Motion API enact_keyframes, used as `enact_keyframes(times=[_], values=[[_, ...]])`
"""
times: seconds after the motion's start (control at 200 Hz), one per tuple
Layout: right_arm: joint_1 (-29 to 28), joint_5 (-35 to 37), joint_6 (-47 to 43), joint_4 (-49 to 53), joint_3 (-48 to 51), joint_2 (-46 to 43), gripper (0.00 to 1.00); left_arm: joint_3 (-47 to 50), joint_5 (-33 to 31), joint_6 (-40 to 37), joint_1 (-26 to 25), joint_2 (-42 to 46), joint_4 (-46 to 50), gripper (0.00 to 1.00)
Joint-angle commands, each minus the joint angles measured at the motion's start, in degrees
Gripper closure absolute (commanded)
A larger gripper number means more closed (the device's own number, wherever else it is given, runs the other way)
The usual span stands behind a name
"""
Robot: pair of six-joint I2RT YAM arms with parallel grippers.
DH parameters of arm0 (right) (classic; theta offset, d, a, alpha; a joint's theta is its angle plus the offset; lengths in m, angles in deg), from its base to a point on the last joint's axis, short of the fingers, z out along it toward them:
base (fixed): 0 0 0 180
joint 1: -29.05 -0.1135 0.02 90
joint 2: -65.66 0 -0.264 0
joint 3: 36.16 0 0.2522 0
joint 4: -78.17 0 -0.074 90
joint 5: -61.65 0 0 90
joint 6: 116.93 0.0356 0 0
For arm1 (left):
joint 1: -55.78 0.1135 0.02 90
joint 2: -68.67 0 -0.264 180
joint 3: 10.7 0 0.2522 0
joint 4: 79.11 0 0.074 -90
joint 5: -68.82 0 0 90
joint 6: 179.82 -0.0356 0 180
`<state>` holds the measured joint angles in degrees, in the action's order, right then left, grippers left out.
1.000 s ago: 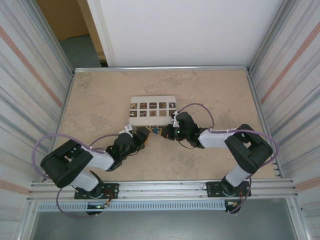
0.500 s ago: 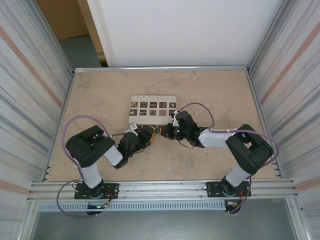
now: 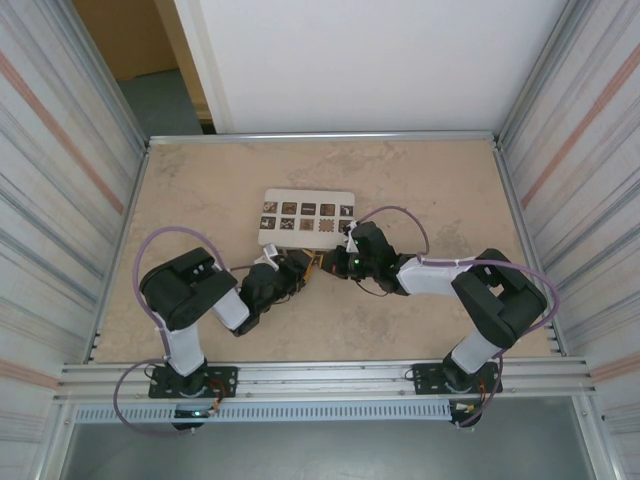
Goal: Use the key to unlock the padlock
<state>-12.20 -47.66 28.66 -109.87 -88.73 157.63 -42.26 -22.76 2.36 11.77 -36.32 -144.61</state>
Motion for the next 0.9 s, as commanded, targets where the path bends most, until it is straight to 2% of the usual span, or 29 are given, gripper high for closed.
enact_keyframes(times=[0.0, 0.17, 0.326, 0.897], values=[[-0.6, 0.0, 1.9, 0.8, -0.8, -1.6, 1.0, -0.9, -1.2, 0.3, -0.2, -0.7, -1.9, 0.73], [-0.6, -0.1, 2.9, 0.6, -0.7, -1.8, 1.0, -1.0, -1.8, 0.7, -0.9, -0.9, -1.9, 0.83], [-0.6, -0.3, 4.2, -0.1, -0.9, -1.6, 1.0, -1.2, -2.3, 1.3, -1.7, -1.3, -1.9, 0.88], [-0.3, -2.0, 6.3, -4.5, -5.6, 4.4, 0.99, -1.7, -3.5, 1.1, -4.4, -0.9, -1.9, 0.97]])
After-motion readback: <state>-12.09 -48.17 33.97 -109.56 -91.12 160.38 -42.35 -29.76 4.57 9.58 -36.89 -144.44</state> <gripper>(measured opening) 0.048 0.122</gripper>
